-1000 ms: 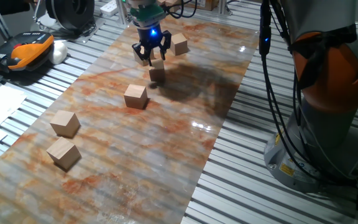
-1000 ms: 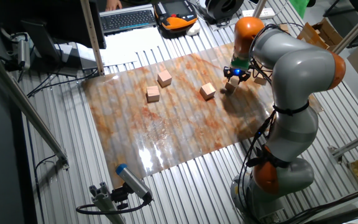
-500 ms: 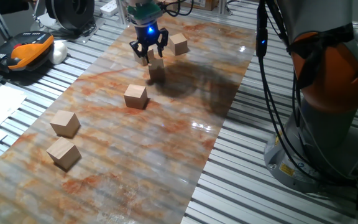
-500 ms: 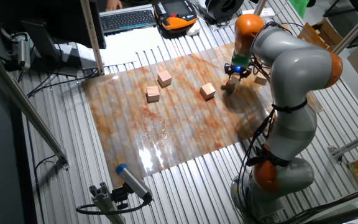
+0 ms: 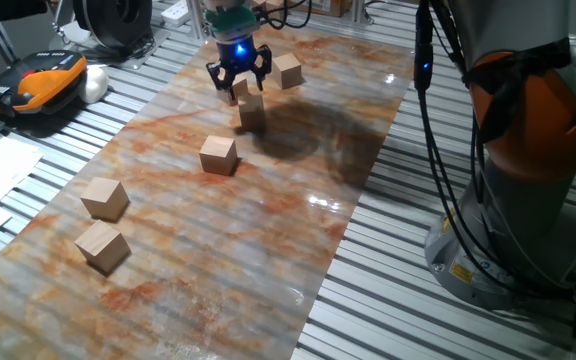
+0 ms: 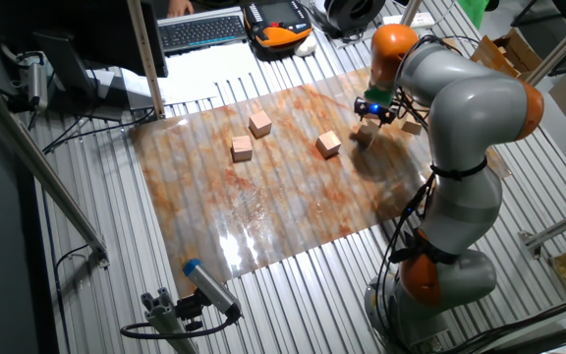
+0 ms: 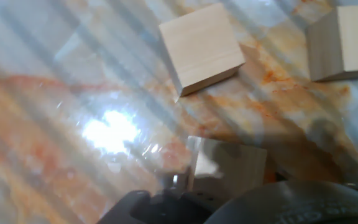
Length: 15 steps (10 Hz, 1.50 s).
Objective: Stack the blocks into a pyramid shape
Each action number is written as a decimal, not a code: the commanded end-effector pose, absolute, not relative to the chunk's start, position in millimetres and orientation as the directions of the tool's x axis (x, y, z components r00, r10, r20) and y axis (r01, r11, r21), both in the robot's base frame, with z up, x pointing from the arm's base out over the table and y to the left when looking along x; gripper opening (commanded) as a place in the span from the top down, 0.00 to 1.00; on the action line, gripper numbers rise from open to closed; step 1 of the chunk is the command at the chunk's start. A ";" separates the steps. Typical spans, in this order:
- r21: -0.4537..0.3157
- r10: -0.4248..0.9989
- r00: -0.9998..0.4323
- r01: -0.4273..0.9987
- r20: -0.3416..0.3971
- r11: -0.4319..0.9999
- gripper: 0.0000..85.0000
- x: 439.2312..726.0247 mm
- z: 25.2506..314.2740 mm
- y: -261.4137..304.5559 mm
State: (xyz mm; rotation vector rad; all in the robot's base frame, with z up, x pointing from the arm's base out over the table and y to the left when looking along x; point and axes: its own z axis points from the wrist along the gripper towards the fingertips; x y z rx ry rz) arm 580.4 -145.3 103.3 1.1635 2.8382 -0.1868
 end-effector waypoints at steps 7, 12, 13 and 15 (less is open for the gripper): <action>-0.090 0.707 -0.695 0.719 -0.129 0.690 0.20 586.5 94.1 -160.8; -0.102 0.728 -0.669 0.743 -0.149 0.661 0.20 588.0 88.6 -161.0; -0.097 0.730 -0.668 0.744 -0.147 0.661 0.20 589.1 85.9 -160.6; -0.097 0.732 -0.666 0.746 -0.148 0.659 0.20 590.2 82.4 -160.8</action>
